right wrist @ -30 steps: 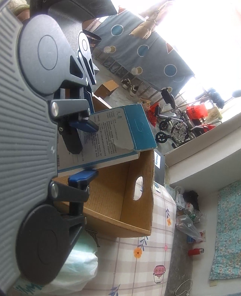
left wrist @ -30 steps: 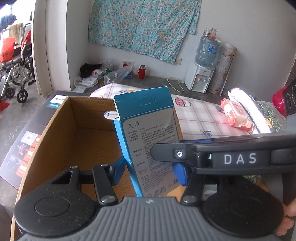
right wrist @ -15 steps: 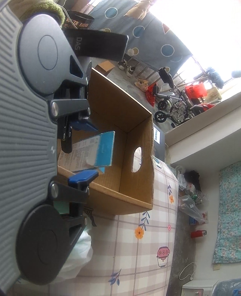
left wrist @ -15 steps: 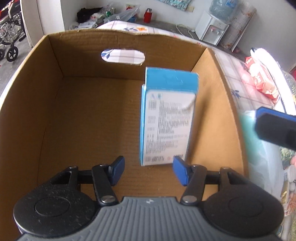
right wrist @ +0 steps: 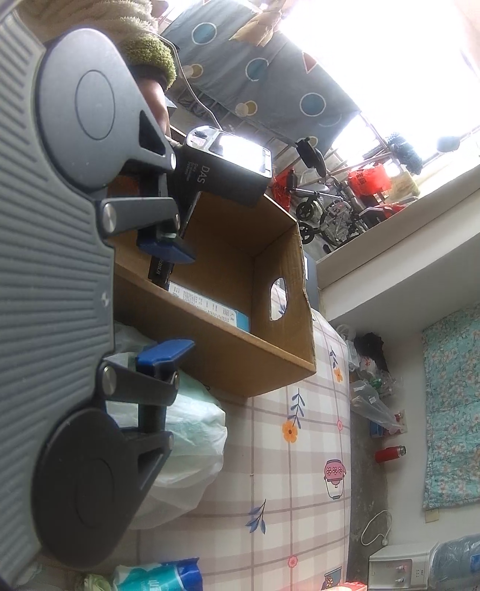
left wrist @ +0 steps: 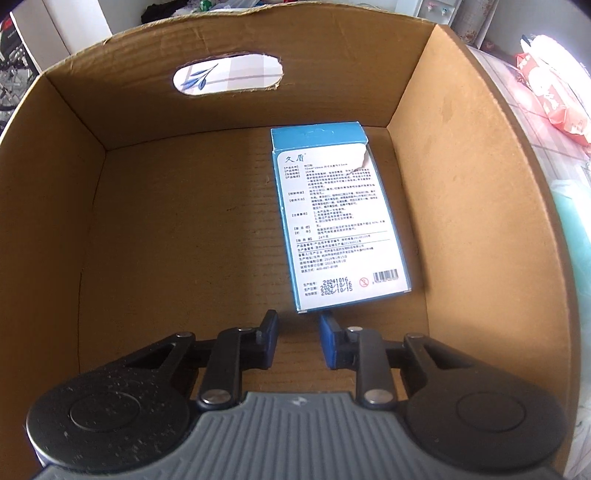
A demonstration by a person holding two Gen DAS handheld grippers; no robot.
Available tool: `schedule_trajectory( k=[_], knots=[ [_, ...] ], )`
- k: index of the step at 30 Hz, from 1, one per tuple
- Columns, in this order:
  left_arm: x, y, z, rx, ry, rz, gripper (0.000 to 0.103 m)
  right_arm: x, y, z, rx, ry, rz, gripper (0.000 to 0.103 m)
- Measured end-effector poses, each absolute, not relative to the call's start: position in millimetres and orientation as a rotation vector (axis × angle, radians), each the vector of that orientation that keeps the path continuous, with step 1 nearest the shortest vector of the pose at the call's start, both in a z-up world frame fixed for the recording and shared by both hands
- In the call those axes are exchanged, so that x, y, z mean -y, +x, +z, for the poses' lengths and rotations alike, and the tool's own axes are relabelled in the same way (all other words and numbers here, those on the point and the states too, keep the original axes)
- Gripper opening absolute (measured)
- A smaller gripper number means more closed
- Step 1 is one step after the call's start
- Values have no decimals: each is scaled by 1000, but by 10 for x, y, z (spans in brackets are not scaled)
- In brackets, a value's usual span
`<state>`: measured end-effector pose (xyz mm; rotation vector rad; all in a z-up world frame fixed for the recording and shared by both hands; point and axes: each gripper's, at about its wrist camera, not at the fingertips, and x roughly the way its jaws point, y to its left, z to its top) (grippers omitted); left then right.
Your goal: Organize soft objects
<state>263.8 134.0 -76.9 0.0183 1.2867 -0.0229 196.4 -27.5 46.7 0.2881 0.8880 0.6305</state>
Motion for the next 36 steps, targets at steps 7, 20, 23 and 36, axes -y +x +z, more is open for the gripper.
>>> schedule_trajectory(
  k=[7,20,23,36],
  knots=[
    [-1209,2775,-769,-1281,73,-33,18,312,1956,434,-903,305,616,46],
    [-1289,2385,-375,-1211,38,5,79,404,1749,407,-897,317,567,49],
    [-1305,2203,-33,-1111,55,9,85,487,1669,443,-878,321,555,51],
    [-772,1284,1097,-678,-18,-154,103,1381,1070,779,-753,274,387,54]
  ],
)
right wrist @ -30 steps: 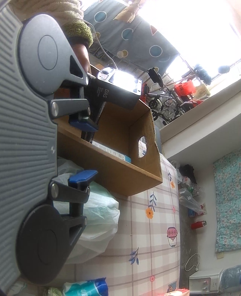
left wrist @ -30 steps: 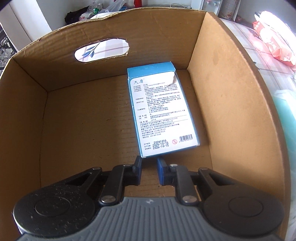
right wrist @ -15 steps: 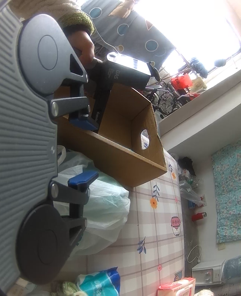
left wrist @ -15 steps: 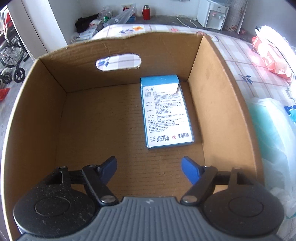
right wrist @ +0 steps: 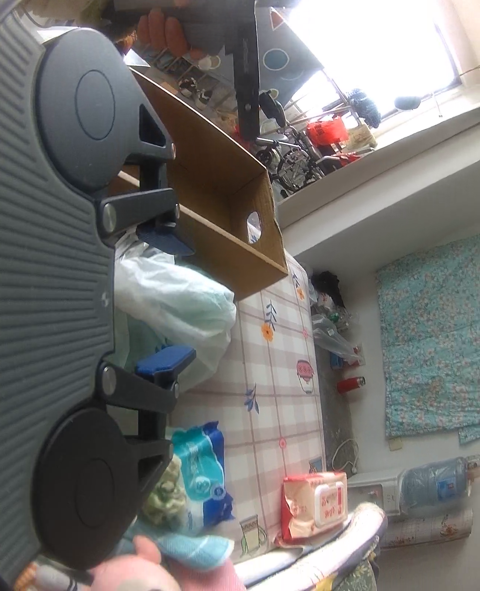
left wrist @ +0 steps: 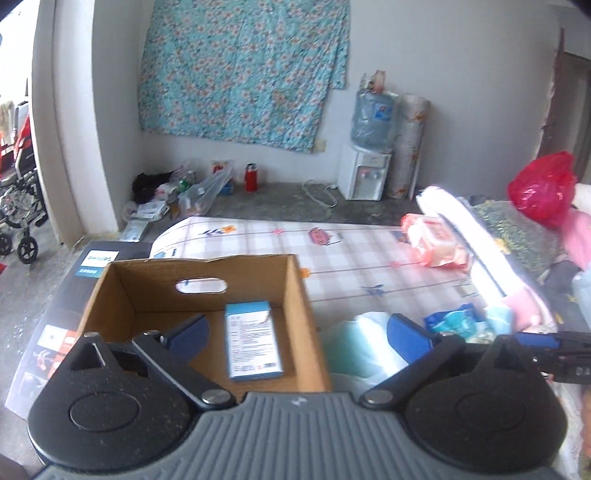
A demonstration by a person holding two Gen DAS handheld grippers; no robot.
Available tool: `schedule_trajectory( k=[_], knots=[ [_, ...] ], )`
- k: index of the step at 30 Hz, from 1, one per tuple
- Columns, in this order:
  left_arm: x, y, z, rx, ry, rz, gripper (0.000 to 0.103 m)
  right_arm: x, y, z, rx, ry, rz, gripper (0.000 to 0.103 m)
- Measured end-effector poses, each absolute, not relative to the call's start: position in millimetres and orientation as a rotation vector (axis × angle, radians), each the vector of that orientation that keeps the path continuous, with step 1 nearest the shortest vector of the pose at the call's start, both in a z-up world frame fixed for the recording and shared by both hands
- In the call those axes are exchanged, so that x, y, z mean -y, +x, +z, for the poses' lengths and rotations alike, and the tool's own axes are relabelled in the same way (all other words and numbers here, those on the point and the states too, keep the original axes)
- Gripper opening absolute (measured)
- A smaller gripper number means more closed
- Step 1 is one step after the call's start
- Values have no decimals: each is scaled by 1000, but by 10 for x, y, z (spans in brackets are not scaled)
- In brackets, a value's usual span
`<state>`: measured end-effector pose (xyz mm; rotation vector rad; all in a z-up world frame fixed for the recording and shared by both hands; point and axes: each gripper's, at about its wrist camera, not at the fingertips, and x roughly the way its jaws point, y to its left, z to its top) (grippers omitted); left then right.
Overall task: Organize soft objects
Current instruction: 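Reach the right tool to the white cotton swab pack and grasp it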
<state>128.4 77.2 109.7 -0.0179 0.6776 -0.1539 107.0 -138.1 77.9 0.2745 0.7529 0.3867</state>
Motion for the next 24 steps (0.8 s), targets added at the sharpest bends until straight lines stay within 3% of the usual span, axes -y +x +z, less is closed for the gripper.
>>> schedule_trajectory(
  k=[12,15,17,24],
  knots=[
    [515,608,485,-685,18,-484,99,2377,439,550,-791,311,153,54],
    [718,594,211,-750,-1,-528,84,2499,358,364,-848,329,123,54],
    [835,576,51,-796,9,-538,64,2548,343,228,-893,344,118,52],
    [1186,553,-402,-876,96,-541,34,2460,393,-117,-1015,319,145,38]
  ],
)
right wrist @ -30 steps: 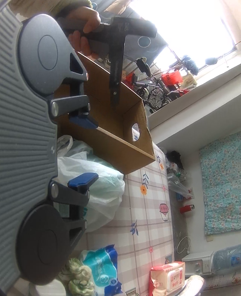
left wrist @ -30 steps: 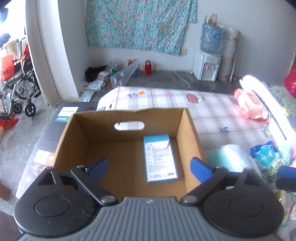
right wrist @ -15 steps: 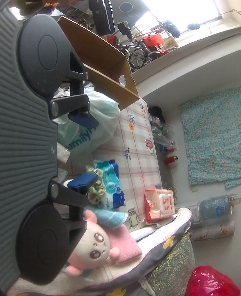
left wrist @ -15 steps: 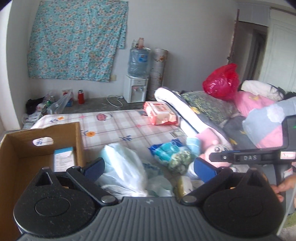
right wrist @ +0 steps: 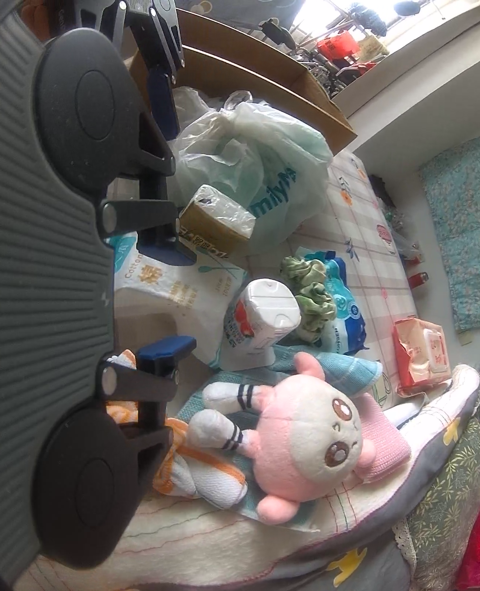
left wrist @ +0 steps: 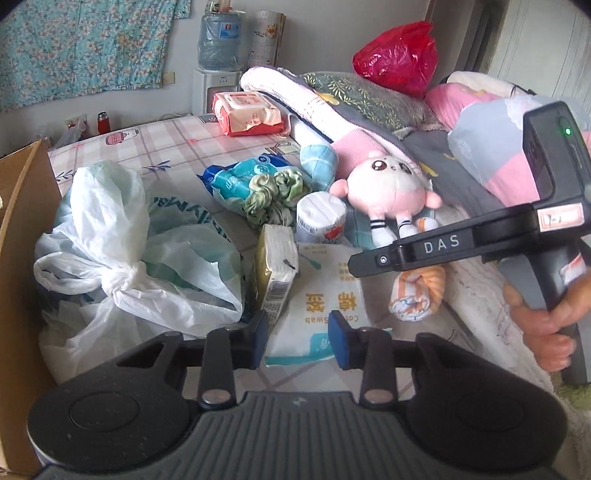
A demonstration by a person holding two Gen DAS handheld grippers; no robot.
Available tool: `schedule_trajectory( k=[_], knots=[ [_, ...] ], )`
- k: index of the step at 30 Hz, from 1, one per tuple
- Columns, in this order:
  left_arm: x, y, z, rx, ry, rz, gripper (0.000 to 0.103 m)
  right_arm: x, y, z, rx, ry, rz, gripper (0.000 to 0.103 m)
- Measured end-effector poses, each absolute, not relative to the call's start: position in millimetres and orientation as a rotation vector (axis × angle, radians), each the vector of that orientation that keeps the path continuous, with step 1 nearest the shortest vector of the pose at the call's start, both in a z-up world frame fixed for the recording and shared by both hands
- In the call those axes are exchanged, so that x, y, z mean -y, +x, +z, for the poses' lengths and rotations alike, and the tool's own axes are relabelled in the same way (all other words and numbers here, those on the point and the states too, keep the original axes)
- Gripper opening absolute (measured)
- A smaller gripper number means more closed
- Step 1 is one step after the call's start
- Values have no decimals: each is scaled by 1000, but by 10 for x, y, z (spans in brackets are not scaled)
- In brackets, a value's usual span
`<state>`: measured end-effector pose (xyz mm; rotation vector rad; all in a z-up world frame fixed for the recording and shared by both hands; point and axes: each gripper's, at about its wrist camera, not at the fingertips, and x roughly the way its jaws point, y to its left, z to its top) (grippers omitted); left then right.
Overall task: Organize soft objects
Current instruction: 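Reach the right tool to the white cotton swab pack and grasp it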
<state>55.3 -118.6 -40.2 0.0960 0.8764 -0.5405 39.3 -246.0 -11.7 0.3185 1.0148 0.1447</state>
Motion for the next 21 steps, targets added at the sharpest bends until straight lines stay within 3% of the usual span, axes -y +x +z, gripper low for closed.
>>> schedule_trajectory(
  k=[13,21],
  knots=[
    [1374,840,-754,-991,82,-556,35,2399,721,-484,-1130,285,159,39],
    [1431,962,-879,-1046,49,-552,49,2512,795,-580,-1181,399,198,45]
  ],
)
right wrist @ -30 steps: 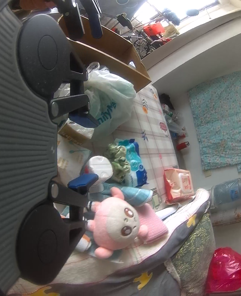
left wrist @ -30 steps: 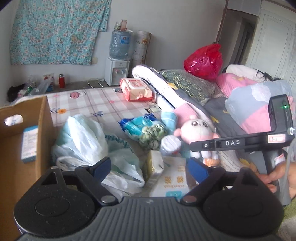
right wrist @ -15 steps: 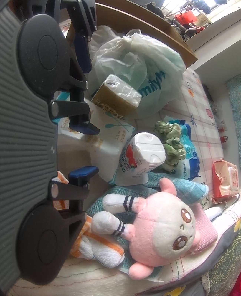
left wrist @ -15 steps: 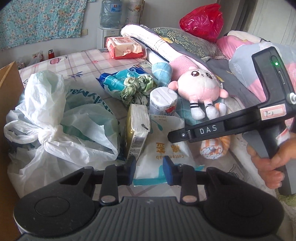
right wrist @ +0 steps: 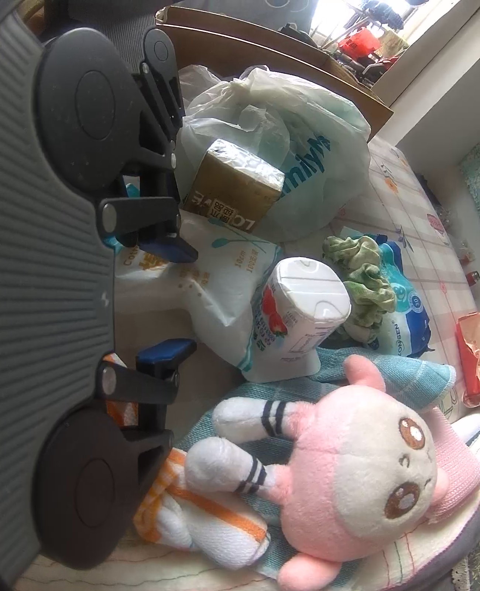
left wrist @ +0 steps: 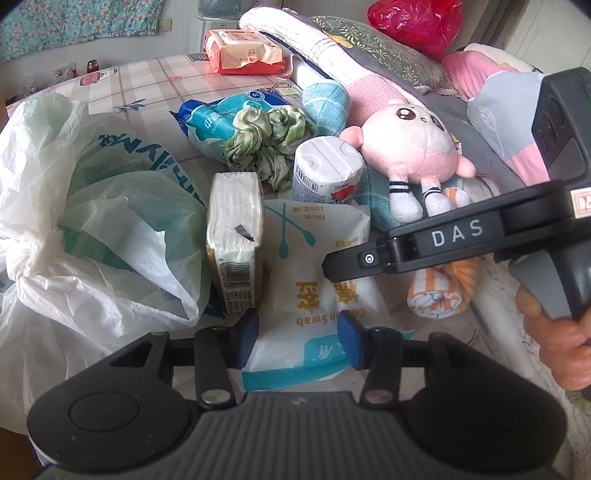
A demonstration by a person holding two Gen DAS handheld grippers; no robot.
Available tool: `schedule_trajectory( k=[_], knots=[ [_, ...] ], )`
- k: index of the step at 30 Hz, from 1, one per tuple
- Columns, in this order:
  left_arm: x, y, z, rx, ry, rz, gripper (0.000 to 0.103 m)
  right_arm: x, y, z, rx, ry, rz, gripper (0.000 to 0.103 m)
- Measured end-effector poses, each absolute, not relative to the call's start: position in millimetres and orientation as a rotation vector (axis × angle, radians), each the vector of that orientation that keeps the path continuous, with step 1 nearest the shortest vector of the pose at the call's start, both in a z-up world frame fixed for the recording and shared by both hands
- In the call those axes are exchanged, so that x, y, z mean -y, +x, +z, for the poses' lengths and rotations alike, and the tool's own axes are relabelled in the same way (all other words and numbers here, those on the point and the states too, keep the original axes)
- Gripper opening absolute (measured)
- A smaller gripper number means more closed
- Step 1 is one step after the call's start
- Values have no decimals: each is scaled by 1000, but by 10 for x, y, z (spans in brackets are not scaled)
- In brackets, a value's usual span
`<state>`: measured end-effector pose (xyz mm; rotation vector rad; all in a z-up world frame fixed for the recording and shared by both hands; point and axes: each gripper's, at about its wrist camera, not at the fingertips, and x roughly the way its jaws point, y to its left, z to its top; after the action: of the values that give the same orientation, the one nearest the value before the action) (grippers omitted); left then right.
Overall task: Organize soft objects
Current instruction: 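Reach the right tool to the white cotton swab pack and grasp it, then carry the cotton swab pack with the right tool into the cardboard box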
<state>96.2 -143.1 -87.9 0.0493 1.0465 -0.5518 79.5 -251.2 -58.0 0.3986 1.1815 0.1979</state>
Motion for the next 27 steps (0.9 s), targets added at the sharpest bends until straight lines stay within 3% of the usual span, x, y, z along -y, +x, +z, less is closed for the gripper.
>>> schedule_trajectory(
  k=[7,9,11,14,21,27],
  knots=[
    [1457,1011,-899,-1052,29,-546,48,2511,818,-636,-1201,440,225,48],
    [1460,1013,-888,-1044,32,-538,40,2487,817,-661,-1203,454,240,48],
    [1457,1006,-872,-1034,38,-531,26,2469,804,-657,-1199,455,245,46],
    [1439,994,-854,-1028,39,-523,16,2458,774,-637,-1186,456,237,41],
    [1429,905,-741,-993,35,-540,12,2423,691,-513,-1144,456,233,27],
    [1404,803,-562,-949,29,-559,11,2442,574,-340,-1098,471,223,26]
  ],
)
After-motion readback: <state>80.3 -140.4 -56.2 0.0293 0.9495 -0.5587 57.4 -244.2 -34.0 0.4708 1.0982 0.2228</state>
